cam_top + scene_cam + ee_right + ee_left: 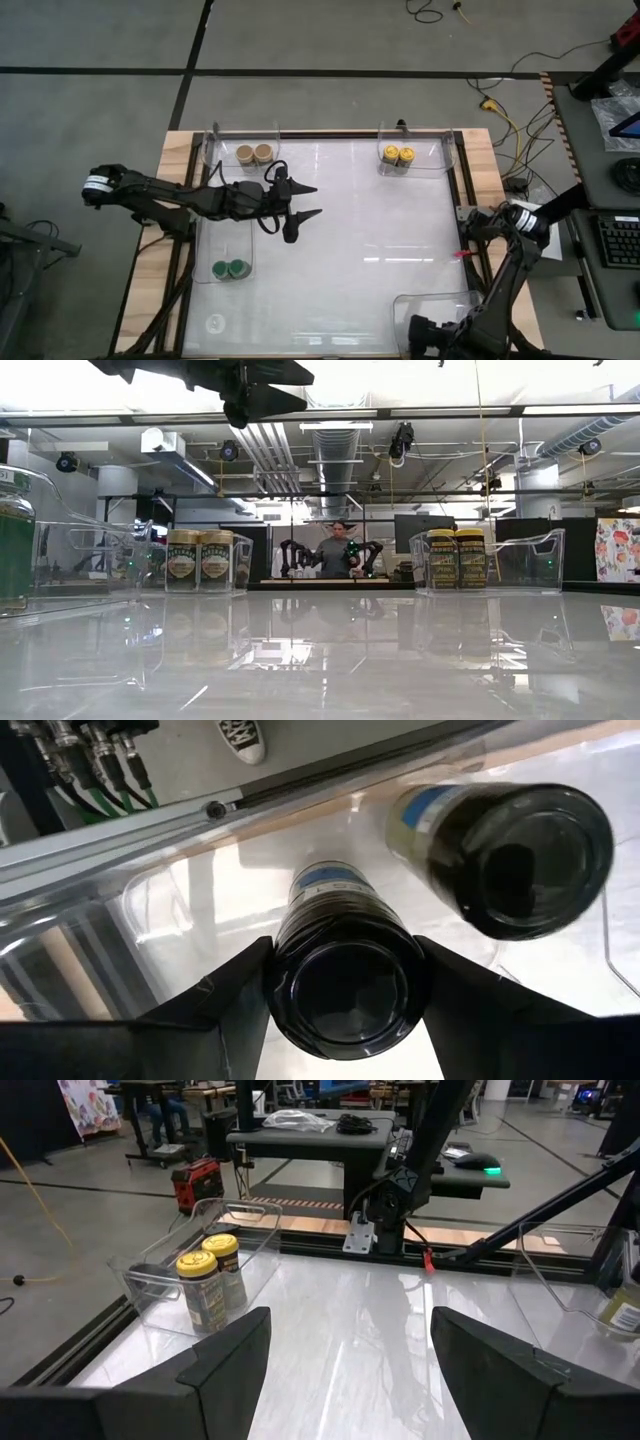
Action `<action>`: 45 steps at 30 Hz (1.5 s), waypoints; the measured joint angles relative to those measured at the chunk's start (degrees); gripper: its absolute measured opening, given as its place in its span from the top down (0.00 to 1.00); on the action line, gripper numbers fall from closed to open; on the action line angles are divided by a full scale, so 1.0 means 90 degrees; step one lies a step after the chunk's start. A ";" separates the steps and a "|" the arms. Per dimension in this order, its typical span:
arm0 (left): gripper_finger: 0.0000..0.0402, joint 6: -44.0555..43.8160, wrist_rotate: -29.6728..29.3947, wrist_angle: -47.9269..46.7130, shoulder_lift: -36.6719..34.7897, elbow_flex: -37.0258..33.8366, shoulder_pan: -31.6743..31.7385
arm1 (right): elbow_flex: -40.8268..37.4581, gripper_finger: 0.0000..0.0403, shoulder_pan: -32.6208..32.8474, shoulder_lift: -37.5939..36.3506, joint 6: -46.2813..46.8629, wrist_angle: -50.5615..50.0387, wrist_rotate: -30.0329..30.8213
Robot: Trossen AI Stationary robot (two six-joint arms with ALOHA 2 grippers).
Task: Sort spices by type
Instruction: Put the black seasoning bottle into the bottom right transparent bin
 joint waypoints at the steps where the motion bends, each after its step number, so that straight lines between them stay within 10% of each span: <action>1: 0.35 0.0000 0.0000 0.0000 0.0000 0.0000 0.0000 | 0.0000 0.47 0.0014 0.0000 -0.0006 0.0001 0.0000; 45: 0.35 -0.0002 0.0002 0.0015 -0.0002 0.0002 0.0000 | -0.0002 0.47 0.0105 0.0083 -0.0121 0.0510 -0.0070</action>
